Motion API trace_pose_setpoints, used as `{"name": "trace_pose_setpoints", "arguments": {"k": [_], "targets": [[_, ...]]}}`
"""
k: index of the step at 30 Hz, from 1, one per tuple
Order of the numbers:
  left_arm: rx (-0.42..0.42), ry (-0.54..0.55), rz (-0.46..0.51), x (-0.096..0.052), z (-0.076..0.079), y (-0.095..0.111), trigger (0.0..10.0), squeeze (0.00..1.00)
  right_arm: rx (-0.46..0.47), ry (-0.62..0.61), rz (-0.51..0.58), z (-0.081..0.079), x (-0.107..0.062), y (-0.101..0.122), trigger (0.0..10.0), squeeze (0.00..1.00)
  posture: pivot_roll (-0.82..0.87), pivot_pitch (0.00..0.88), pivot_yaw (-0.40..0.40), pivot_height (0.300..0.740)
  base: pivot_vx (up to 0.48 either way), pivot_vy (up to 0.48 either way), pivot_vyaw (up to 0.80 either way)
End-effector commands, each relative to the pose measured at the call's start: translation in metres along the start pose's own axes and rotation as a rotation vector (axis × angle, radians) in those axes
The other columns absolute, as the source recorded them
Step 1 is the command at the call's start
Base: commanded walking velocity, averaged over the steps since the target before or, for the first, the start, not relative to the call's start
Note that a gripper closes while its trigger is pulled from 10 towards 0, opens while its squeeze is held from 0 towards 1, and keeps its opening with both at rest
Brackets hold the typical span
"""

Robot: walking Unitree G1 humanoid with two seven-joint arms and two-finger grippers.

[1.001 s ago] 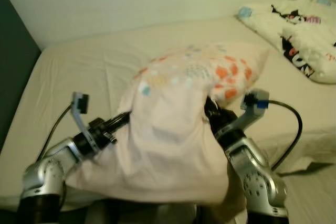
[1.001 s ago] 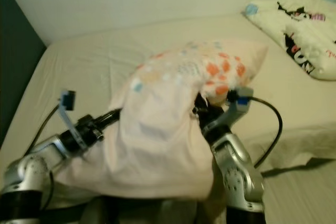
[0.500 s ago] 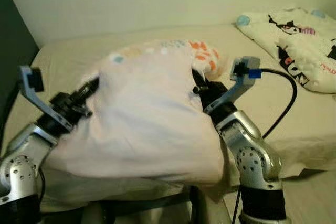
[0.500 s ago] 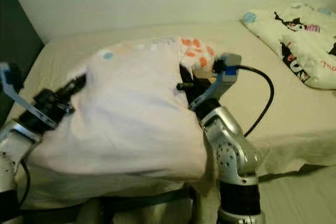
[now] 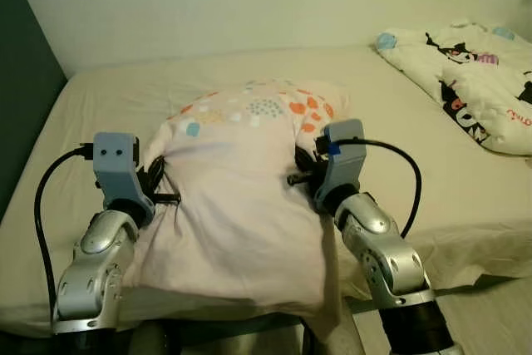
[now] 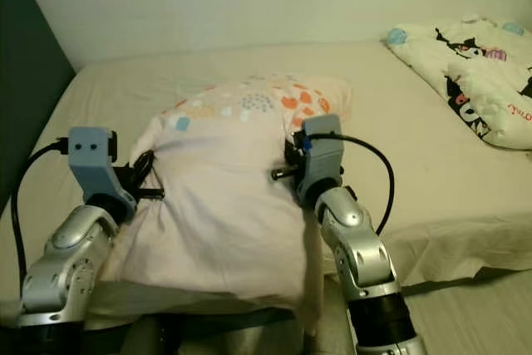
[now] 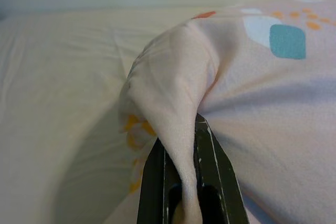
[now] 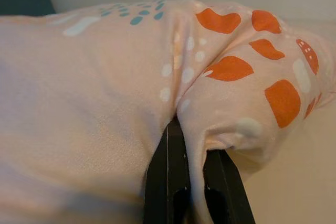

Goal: Clean up the room

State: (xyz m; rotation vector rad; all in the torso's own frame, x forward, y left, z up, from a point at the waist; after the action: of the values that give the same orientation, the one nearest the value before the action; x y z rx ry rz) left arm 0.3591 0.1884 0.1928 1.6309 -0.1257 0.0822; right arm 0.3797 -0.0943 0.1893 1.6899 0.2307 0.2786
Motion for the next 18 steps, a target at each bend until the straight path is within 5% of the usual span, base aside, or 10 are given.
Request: {"name": "trace_pose_setpoints", "arguments": {"k": [1, 18], "targets": [[0.017, 0.03, 0.06, 0.001, 0.0, 0.013, 10.0, 0.0, -0.002, -0.026, 0.042, 0.005, -0.002, 0.005, 10.0, 0.0, -0.06, 0.089, -0.029, 0.547, 0.0, 0.0, 0.0], [-0.003, 0.046, 0.103, 0.0, 0.012, 0.015, 10.0, 0.0, -0.048, -0.005, 0.053, -0.001, -0.004, -0.003, 10.0, 0.0, -0.05, 0.052, -0.027, 0.607, 0.0, 0.0, 0.0]]}}
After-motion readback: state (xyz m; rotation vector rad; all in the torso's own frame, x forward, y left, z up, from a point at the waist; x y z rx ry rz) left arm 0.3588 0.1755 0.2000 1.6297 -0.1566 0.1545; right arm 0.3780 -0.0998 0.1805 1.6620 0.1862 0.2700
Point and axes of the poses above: a point about 5 cm out from each wrist's last joint towards the gripper, its own x axis pointing out of the wrist towards the gripper, its own y axis along the axis of the wrist's last joint, z = x × y, the point moved 6 cm from there along x, pointing out of the wrist towards the gripper, and after that the axes turned 8 degrees about x, right-handed, at the moved point
